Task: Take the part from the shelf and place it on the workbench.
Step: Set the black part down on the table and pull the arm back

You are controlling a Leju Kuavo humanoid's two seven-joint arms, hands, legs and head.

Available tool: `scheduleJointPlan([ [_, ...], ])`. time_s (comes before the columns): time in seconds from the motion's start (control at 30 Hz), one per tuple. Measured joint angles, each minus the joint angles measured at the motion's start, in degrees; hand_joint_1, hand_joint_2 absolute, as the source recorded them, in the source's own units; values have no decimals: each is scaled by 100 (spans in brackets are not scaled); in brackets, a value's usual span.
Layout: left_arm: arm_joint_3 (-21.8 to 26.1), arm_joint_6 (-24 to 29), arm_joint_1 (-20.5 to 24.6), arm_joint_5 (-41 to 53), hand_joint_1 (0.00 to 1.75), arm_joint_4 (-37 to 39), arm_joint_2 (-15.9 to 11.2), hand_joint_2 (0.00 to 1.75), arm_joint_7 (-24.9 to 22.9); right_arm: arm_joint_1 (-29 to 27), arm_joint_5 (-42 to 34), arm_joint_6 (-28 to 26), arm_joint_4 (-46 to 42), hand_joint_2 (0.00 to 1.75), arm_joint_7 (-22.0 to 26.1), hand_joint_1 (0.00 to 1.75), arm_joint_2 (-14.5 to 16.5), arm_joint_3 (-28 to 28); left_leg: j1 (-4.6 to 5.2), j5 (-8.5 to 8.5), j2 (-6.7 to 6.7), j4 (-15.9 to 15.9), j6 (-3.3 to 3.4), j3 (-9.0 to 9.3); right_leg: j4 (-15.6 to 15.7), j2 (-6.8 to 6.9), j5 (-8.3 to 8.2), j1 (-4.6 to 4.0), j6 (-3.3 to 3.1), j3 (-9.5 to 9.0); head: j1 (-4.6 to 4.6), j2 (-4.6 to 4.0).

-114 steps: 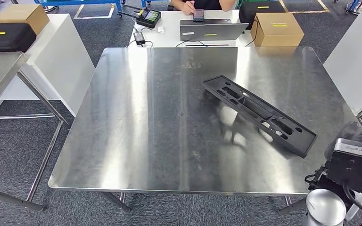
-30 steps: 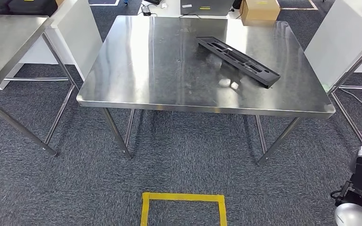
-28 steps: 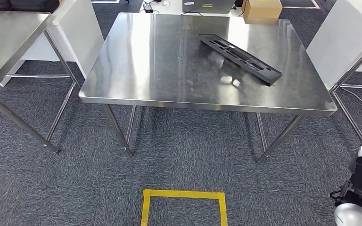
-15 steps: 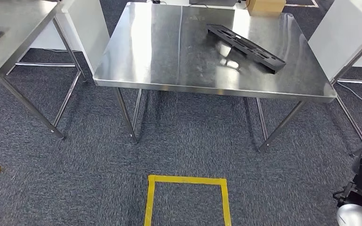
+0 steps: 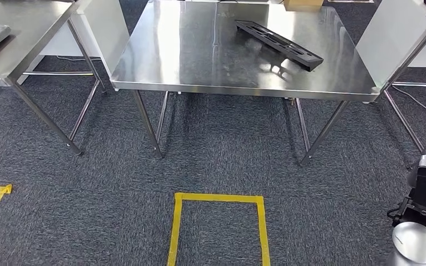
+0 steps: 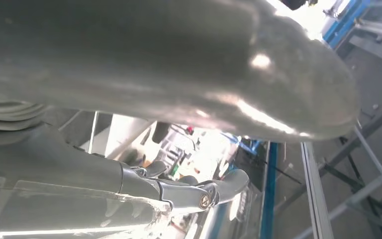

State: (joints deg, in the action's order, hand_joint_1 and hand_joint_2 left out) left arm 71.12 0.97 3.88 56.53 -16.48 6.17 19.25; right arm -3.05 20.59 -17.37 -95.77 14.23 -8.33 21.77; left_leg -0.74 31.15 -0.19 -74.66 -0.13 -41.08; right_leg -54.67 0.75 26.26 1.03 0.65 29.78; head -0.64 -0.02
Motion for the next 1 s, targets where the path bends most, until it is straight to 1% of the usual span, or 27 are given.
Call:
scheduleJointPlan([
  [0.03,2,2,0,4,0,8,-1,0,-6,7,-1,-8,26,0,-4,0,-2,-19,-32,-156,2,166,-22,212,-24,4,-53,11,30,89,1,0],
  [0.07,4,1,1,13,0,15,-2,0,-14,17,1,-17,46,0,-9,0,-6,-33,-63,-278,3,519,-44,516,-60,7,-95,18,62,169,2,0],
  [0.13,8,1,8,41,0,35,-2,0,-28,40,8,-40,75,0,-21,0,-37,-51,-74,-255,-12,1347,-51,1106,-142,16,-157,18,134,303,0,0],
  [0.17,7,1,11,62,0,48,-1,0,-34,49,2,-53,89,0,-23,0,-61,-62,-57,-184,-24,1609,-37,1260,-169,25,-192,14,185,349,-3,0],
  [0.2,7,3,11,79,0,62,-1,0,-37,47,-13,-68,107,0,-26,0,-88,-70,-29,-129,-35,1734,-11,1306,-180,32,-233,18,243,389,-8,0],
  [0.27,7,9,-2,104,0,91,0,0,-40,4,-67,-89,152,0,-19,0,-144,-86,-3,-174,-29,1796,100,1229,-201,31,-272,25,348,452,-12,0],
  [0.3,8,15,-7,109,0,103,1,0,-41,-31,-101,-96,174,0,-8,0,-174,-91,-1,-223,-18,1817,176,1183,-286,20,-185,31,353,513,-23,0],
  [0.33,8,20,-10,114,0,113,0,0,-41,-63,-132,-100,194,0,5,0,-204,-94,-1,-284,-6,1838,252,1130,-472,6,-12,33,330,596,-35,0],
  [0.37,9,27,-10,118,0,119,-2,0,-41,-90,-164,-103,212,0,19,0,-233,-96,2,-347,6,1842,305,1079,-784,-11,240,43,285,709,-48,0],
  [0.4,9,31,-9,126,0,125,-4,0,-41,-114,-190,-107,228,0,27,0,-255,-98,12,-407,11,1842,337,997,-1177,-25,493,38,253,828,-64,0],
  [0.43,9,34,-10,140,0,135,-7,0,-41,-140,-210,-110,242,0,32,0,-271,-98,22,-469,16,1838,346,916,-1563,-35,681,36,251,916,-68,0],
  [0.47,9,36,-11,154,0,148,-9,0,-41,-170,-228,-113,255,0,34,0,-280,-98,30,-532,21,1835,347,832,-1837,-42,770,34,280,942,-71,0],
  [0.5,9,35,-13,169,0,163,-9,0,-41,-196,-238,-117,263,0,34,0,-285,-98,33,-588,24,1831,341,755,-1916,-45,745,35,334,872,-71,0],
  [0.53,9,34,-14,185,0,180,-9,0,-41,-214,-245,-122,269,0,35,0,-292,-98,32,-644,26,1825,327,681,-1759,-45,634,40,401,684,-71,0],
  [0.57,9,34,-15,194,0,193,-9,0,-40,-224,-251,-128,270,0,35,0,-299,-97,28,-694,26,1814,305,614,-1414,-45,502,48,460,405,-72,0],
  [0.6,9,35,-14,203,0,203,-12,0,-35,-226,-255,-134,270,0,35,0,-309,-97,34,-739,25,1793,275,553,-953,-47,429,52,491,75,-74,0],
  [0.63,9,37,-14,209,0,210,-15,0,-27,-229,-263,-141,268,0,36,0,-321,-96,41,-786,23,1772,240,504,-509,-57,419,40,476,-220,-74,0],
  [0.67,9,42,-14,210,0,212,-20,0,-16,-239,-276,-148,267,0,36,0,-329,-93,51,-834,21,1760,206,474,-212,-64,454,25,442,-395,-75,0],
  [0.7,9,47,-16,211,0,214,-25,0,-7,-254,-293,-156,264,0,37,0,-335,-88,61,-882,18,1754,176,455,-55,-72,500,1,395,-473,-76,0],
  [0.73,9,53,-21,210,0,216,-28,0,-1,-278,-315,-162,262,0,38,0,-337,-82,60,-929,14,1758,149,448,-33,-75,504,-15,345,-457,-74,0],
  [0.77,8,57,-27,209,0,220,-31,0,3,-297,-334,-164,263,0,38,0,-336,-78,50,-933,10,1749,122,437,-57,-65,475,11,300,-407,-74,0],
  [0.8,8,60,-34,207,0,224,-35,0,4,-311,-348,-157,263,0,38,0,-335,-75,40,-846,7,1689,96,411,-70,-56,438,27,238,-369,-71,0],
  [0.83,8,63,-41,204,0,229,-40,0,4,-320,-358,-144,264,0,38,0,-337,-75,28,-644,5,1520,69,359,-74,-46,390,43,161,-321,-65,0],
  [0.87,8,65,-46,200,0,233,-46,0,5,-321,-366,-125,267,0,37,0,-343,-77,16,-356,4,1240,48,280,-74,-36,336,51,88,-266,-59,0],
  [0.93,10,67,-51,191,0,239,-62,0,7,-319,-395,-81,288,0,37,0,-363,-85,12,187,3,476,23,105,-85,-27,215,3,-8,-141,-50,0],
  [0.97,11,66,-51,186,0,242,-68,0,10,-314,-412,-67,310,0,37,0,-376,-91,13,281,2,184,24,72,-99,-24,154,-19,-22,-66,-49,0],
  [1.0,11,65,-52,184,0,245,-73,0,16,-307,-430,-56,337,0,38,0,-390,-98,14,245,3,59,35,120,-120,-23,97,-39,-26,15,-48,0],
])
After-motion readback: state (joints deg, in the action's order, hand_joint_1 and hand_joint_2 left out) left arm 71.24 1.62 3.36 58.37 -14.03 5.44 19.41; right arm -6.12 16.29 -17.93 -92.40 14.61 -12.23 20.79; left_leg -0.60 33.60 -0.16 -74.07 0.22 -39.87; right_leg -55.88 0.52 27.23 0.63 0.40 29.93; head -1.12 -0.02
